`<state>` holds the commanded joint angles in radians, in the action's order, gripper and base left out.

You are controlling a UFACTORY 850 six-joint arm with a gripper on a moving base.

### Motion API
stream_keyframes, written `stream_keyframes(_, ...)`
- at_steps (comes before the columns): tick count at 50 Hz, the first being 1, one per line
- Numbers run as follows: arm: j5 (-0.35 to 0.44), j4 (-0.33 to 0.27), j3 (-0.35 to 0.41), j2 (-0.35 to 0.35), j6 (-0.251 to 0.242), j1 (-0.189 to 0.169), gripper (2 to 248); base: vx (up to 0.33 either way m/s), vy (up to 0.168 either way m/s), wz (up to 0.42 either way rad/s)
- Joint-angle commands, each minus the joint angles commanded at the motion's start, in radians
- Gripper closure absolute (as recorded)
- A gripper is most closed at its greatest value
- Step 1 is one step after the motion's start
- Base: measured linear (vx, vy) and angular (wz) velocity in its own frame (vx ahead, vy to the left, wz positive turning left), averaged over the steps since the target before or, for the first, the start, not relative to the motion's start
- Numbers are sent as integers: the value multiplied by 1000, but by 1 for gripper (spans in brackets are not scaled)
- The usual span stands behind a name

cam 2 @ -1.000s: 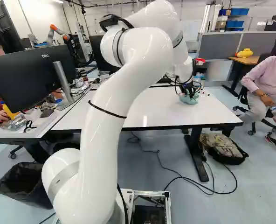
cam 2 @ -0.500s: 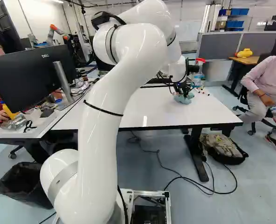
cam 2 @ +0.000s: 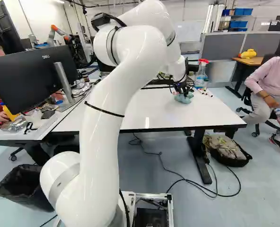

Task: Clean the table with the green towel

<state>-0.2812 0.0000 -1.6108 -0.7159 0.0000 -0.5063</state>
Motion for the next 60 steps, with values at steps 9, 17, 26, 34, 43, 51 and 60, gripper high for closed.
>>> stream_keyframes(9, -35, 0, 13, 25, 0, 1, 191, 0, 0, 0)
stream_keyframes(17, -88, 0, 43, 62, 0, 4, 191, 0, 0, 0)
stream_keyframes(26, -158, 0, 82, 107, 0, 8, 191, 0, 0, 0)
stream_keyframes(34, -219, 0, 111, 143, 0, 11, 191, 0, 0, 0)
stream_keyframes(43, -286, 0, 137, 182, 0, 14, 191, 0, 0, 0)
stream_keyframes(51, -318, 0, 146, 205, 0, 16, 191, 0, 0, 0)
stream_keyframes(60, -318, 0, 146, 207, 0, 16, 191, 0, 0, 0)
